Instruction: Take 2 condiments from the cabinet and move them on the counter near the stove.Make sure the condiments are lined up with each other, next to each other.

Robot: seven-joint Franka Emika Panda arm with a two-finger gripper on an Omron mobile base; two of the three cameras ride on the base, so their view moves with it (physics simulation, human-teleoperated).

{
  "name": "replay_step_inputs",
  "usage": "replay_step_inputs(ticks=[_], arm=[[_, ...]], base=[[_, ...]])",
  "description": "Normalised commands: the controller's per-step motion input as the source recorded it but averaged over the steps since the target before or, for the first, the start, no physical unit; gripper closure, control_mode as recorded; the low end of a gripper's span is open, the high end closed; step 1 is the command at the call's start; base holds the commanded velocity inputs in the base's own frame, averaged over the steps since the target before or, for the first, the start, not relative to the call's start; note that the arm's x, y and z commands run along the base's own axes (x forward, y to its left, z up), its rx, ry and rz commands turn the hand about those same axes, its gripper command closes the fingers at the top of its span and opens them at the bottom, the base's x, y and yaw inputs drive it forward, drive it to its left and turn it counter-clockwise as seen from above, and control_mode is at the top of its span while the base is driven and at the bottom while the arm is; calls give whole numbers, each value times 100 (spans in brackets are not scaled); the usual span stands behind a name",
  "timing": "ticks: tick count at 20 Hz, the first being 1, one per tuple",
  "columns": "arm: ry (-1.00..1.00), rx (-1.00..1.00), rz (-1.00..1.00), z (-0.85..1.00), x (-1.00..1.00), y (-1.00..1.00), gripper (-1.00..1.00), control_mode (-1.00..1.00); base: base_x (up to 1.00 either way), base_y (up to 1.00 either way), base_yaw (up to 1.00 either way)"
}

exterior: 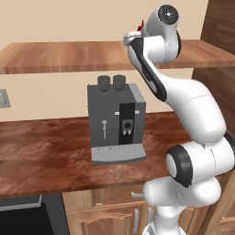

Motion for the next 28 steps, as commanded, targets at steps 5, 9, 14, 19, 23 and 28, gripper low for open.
replay_step_inputs(ticks=[5,9,14,19,23,28], arm=[[0,0,0,0,17,0,-100,-100],[0,0,0,0,12,1,-100,-100],[1,0,0,0,10,1,-100,-100],[2,0,0,0,12,3,-100,-100],[0,0,0,0,0,2,100,-100],[0,0,0,0,0,0,100,-100]], base=[[0,0,0],[0,0,0],[0,0,0],[0,0,0],[0,0,0],[0,0,0]])
